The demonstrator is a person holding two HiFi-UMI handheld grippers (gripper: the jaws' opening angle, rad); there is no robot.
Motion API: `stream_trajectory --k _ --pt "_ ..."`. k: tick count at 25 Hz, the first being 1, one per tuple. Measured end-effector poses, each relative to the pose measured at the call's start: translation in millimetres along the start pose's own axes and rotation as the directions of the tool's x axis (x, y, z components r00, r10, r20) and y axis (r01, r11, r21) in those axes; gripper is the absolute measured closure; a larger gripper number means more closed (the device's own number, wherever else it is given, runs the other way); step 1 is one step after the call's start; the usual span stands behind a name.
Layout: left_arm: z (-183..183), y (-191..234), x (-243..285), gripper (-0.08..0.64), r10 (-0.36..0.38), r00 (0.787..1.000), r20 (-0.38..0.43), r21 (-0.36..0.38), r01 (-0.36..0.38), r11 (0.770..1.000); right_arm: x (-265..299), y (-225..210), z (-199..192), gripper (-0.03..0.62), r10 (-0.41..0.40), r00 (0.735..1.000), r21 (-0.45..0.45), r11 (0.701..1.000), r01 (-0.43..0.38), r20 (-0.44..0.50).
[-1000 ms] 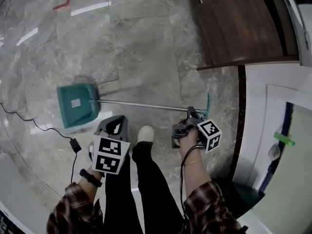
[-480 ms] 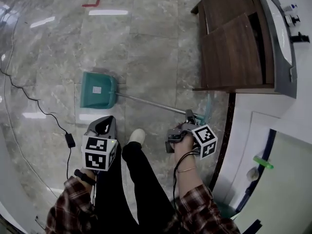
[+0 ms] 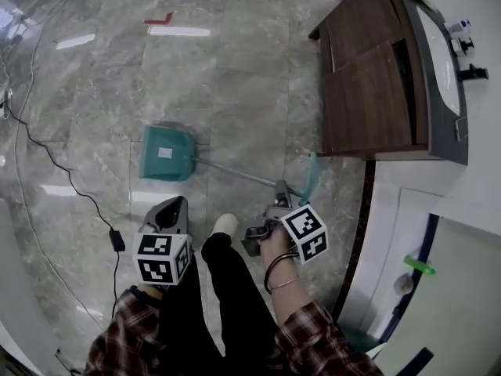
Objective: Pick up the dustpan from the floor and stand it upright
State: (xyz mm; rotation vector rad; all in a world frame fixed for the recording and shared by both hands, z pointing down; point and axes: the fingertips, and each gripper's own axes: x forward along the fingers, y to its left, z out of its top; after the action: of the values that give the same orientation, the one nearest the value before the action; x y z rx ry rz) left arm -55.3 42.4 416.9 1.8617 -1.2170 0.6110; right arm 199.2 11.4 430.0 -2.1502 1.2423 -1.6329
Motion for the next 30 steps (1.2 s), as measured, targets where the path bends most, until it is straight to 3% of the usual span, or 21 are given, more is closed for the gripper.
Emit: stream_trajectory --k 10,15,22,25,30 --pt "26 46 -30 0.56 -0.07 0.998 0.001 0.046 0.07 0.997 -21 75 -67 0.491 0.029 0.998 -0.165 0.986 -0.019 0.06" --pt "30 77 -47 0.56 -0.102 0.995 -0.017 0.088 0.103 0.991 -28 120 -108 0.489 0.084 0.993 -0.302 0.952 -0.056 0.079" --pt "31 130 -83 0.558 -0.101 0.995 -0.015 0.107 0.102 0.989 -41 155 -170 0.489 0.079 0.993 -0.448 0.893 -0.031 0.088" --pt "33 148 -97 0.56 -0.095 0.996 -0.003 0.087 0.094 0.992 -43 160 -182 0.489 0.045 0.992 -0.455 0.89 0.013 0.116" --pt "30 166 -110 0.558 -0.088 0.996 0.015 0.05 0.087 0.995 -46 153 -185 0.489 0.009 0.992 -0.404 0.914 0.044 0.127"
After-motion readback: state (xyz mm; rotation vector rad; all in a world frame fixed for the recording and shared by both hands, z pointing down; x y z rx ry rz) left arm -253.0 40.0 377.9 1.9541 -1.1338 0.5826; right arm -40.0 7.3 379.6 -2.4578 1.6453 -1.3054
